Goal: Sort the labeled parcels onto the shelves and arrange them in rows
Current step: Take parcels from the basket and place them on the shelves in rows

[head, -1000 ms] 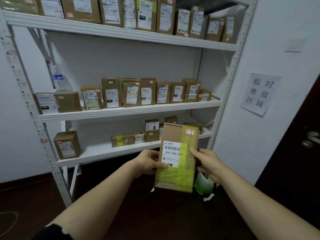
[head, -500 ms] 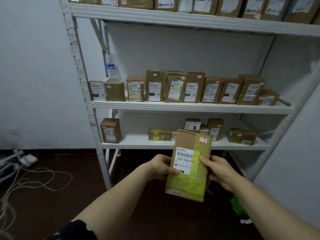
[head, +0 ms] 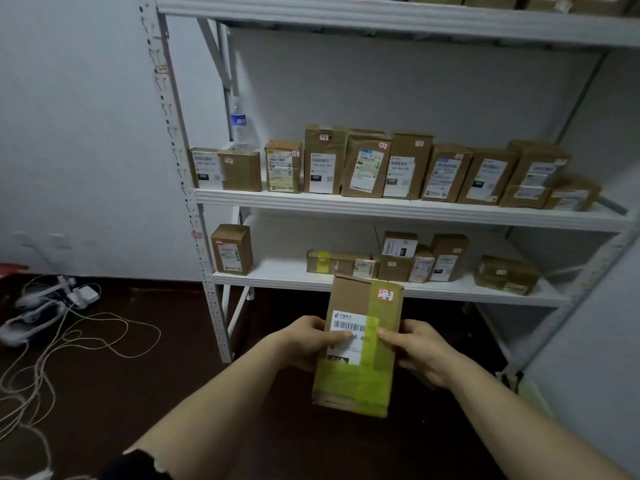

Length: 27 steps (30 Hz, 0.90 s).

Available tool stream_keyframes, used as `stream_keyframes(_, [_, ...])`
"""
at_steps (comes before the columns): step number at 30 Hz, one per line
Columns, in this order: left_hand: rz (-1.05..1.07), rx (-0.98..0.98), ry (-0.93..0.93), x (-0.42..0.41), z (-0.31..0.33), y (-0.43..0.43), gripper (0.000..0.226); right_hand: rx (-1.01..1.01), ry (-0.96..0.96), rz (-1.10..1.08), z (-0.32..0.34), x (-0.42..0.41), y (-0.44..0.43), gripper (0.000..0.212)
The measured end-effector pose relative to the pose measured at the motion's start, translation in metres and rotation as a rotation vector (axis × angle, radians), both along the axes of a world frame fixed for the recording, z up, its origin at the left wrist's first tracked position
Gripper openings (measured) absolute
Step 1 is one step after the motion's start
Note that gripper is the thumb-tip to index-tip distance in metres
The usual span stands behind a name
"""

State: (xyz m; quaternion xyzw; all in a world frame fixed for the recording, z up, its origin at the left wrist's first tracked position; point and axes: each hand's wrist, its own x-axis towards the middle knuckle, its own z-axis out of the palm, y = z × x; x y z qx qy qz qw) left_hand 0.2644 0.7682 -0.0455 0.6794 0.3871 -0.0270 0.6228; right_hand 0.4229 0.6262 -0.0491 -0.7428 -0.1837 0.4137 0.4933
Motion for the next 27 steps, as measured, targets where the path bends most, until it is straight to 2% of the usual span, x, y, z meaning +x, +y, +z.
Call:
stream_keyframes(4, [-0.039,0.049,0.036,0.009,-0.007,-0.007,0.055,-0.025,0.009,0.004,-0.007,0.004,-0.007,0.048])
stream_keyframes(7, [-0.088,0.071,0.051,0.018,-0.008,-0.012,0.045,-0.037,-0.003,0.002,-0.006,0.008,-0.016,0.044])
stream_keyframes(20, [-0.131,0.059,0.064,0.038,-0.015,-0.012,0.045,-0.045,0.041,0.009,-0.017,0.034,-0.022,0.041])
stream_keyframes(22, [-0.142,0.077,0.073,0.039,-0.017,-0.008,0.048,-0.012,0.006,-0.002,-0.018,0.039,-0.017,0.048])
stream_keyframes(25, [-0.193,0.103,0.116,0.04,-0.023,0.0,0.05,0.056,-0.085,-0.064,-0.013,0.049,-0.007,0.07])
stream_keyframes(27, [-0.189,0.074,0.128,0.037,-0.029,0.008,0.049,0.073,-0.069,0.004,-0.007,0.055,0.0,0.084])
